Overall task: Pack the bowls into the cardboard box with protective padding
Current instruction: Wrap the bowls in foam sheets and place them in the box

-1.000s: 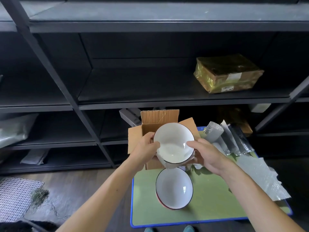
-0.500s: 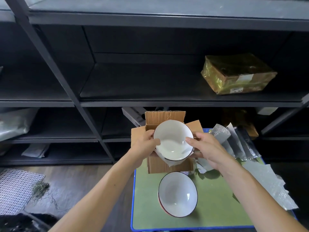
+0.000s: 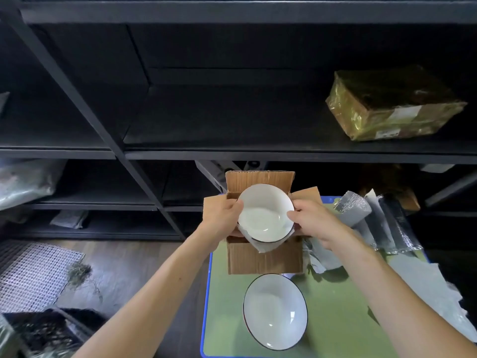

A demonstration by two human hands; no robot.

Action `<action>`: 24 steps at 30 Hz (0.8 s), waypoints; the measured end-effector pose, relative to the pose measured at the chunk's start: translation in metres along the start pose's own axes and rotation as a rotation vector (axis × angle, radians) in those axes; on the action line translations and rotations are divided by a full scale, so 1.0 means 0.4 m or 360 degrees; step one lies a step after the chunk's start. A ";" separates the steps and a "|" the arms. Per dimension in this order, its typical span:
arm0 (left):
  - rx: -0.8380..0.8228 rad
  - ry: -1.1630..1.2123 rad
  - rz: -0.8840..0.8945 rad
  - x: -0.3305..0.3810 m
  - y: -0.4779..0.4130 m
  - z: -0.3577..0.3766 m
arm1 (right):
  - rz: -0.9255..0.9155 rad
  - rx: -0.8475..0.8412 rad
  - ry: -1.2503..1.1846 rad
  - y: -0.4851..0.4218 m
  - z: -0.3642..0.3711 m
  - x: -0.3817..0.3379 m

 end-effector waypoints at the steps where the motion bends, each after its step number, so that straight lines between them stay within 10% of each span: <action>1: 0.0052 -0.0055 -0.0003 -0.003 -0.008 -0.004 | 0.0017 0.0035 0.0091 -0.006 0.004 0.000; 24: 0.0232 -0.0006 -0.0551 -0.088 -0.048 0.098 | 0.0362 0.0065 0.0077 -0.125 0.119 0.065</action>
Point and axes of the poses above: each hand's wrist, its own y-axis away from the middle knuckle, its own z-axis out of the palm, x = y × z, the point moved 9 cm from there along -y, towards the middle knuckle, and after that the axes turned 8 degrees about z, right-handed, at the moved point
